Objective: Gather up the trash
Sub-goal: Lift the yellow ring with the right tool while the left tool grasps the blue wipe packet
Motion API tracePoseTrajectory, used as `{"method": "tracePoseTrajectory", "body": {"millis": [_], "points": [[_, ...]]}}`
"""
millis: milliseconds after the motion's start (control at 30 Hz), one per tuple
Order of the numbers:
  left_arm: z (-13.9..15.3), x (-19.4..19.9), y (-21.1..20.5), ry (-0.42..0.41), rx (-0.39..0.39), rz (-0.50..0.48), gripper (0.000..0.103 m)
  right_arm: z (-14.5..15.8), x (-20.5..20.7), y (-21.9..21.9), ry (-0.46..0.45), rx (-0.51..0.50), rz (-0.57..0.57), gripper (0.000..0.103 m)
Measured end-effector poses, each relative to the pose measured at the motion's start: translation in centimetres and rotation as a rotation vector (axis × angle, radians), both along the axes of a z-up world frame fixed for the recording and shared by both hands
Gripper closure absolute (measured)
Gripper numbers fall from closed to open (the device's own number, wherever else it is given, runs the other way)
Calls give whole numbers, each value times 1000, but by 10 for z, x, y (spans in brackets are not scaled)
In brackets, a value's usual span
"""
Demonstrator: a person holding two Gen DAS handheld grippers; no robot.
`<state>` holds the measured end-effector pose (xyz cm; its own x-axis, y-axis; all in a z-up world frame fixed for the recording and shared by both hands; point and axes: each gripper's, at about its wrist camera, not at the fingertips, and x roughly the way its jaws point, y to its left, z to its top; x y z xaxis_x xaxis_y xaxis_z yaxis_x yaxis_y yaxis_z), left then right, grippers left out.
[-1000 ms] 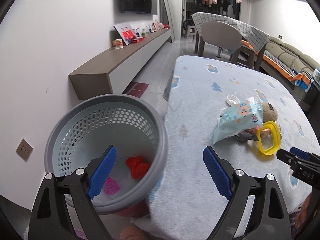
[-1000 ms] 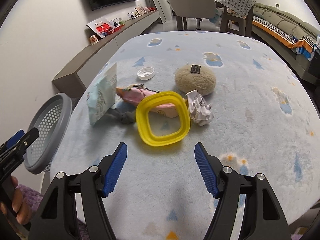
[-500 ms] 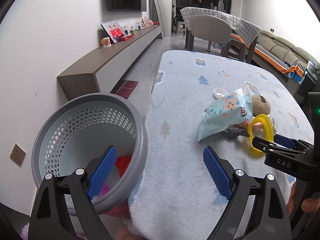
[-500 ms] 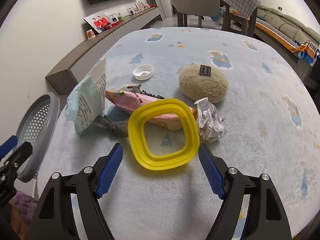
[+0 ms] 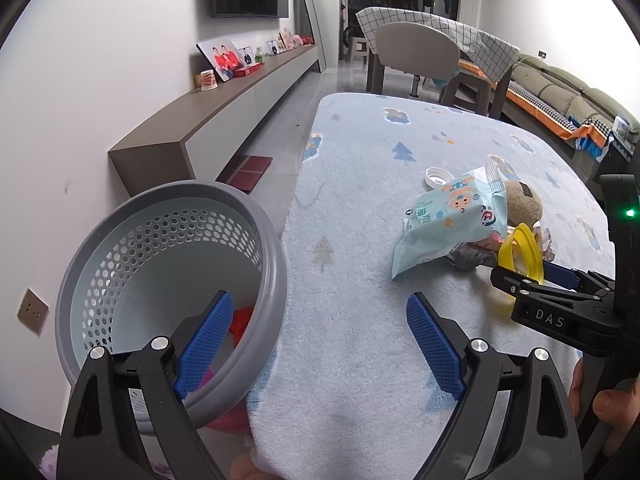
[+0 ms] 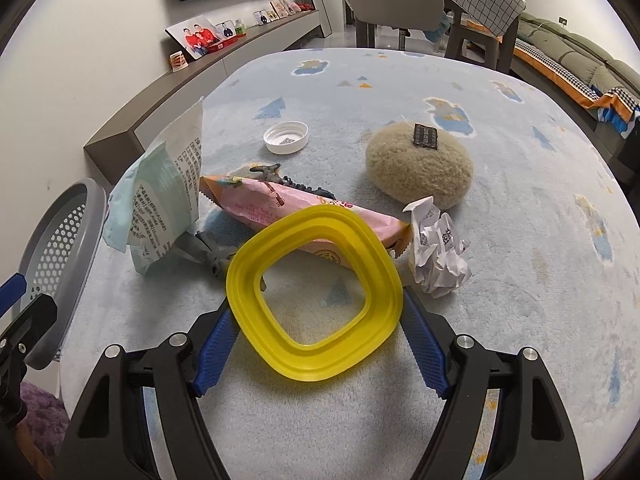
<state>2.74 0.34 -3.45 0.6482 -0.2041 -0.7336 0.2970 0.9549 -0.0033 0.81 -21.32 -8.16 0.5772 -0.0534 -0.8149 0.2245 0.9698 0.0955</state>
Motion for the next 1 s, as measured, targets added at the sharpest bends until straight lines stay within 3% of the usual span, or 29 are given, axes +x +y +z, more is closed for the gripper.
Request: {"method": "tracePoseTrajectory", "body": {"millis": [300, 467, 833, 1000], "points": [[3, -8, -1, -21, 1, -3, 16, 12, -27, 1, -23, 16, -6, 30], [12, -16, -8, -34, -40, -27, 16, 16, -52, -5, -21, 26, -30, 30], [6, -15, -59, -82, -51, -90, 14, 25, -87, -36, -59, 109, -80, 30], [-6, -1, -86, -91, -18, -95, 14, 31, -92, -48, -87, 154, -90, 30]]}}
